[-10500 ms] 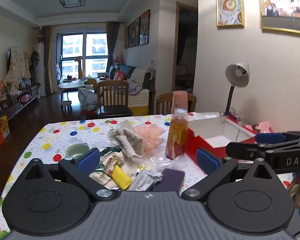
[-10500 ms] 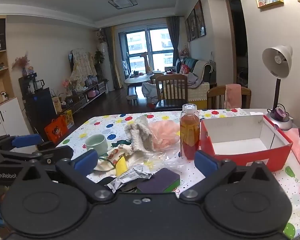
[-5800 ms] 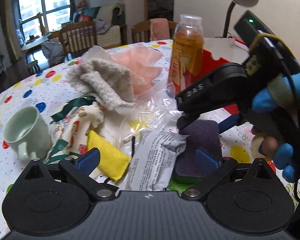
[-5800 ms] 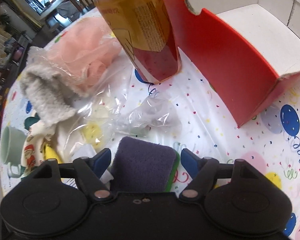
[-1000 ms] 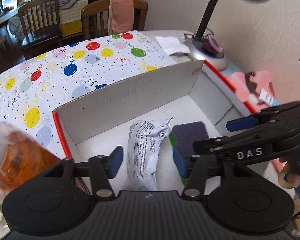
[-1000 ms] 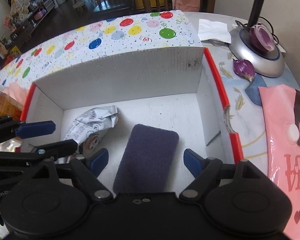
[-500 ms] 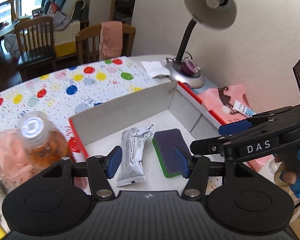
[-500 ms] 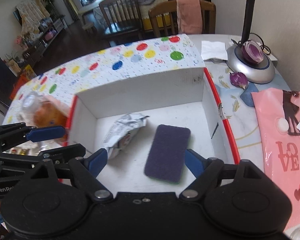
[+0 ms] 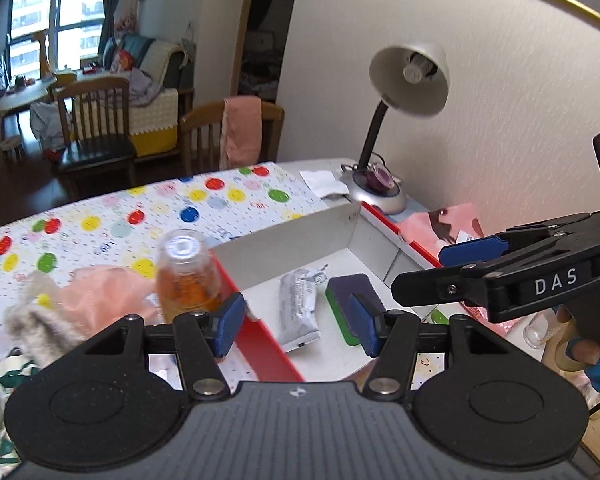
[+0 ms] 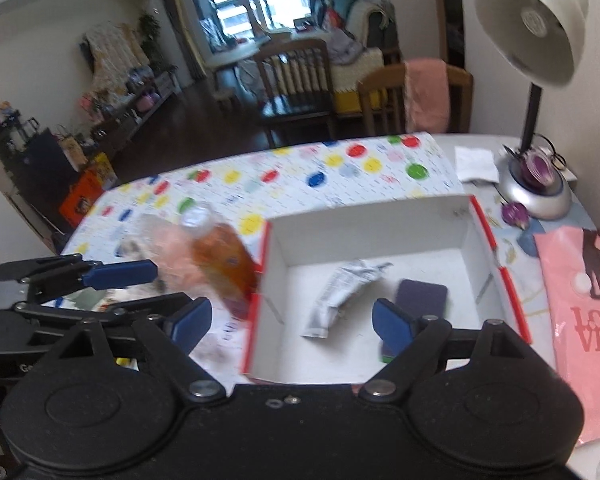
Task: Organize soft objects
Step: 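Move both tools back over the cluttered table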
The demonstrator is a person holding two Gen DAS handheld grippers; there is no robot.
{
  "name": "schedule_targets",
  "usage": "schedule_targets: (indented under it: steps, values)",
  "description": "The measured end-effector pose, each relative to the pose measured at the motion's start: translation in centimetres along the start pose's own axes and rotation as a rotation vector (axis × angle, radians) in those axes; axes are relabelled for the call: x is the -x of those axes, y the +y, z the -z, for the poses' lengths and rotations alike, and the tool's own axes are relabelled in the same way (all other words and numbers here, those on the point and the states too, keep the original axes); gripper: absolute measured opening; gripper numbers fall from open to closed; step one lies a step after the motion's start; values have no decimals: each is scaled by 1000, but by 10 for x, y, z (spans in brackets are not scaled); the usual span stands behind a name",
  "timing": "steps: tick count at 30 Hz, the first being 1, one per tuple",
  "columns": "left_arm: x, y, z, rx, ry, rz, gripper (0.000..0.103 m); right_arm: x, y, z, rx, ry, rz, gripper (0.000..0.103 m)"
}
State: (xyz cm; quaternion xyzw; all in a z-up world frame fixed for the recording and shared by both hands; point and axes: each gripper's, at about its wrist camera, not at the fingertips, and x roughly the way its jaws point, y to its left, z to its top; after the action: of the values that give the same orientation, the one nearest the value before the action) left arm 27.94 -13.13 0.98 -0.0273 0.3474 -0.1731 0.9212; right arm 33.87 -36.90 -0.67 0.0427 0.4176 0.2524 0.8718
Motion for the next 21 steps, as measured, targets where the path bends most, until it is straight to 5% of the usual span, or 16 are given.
schedule_targets:
  steps: [21]
  values:
    - [120, 75, 60, -16, -137, -179, 82, -3, 122, 39, 131, -88, -167, 100]
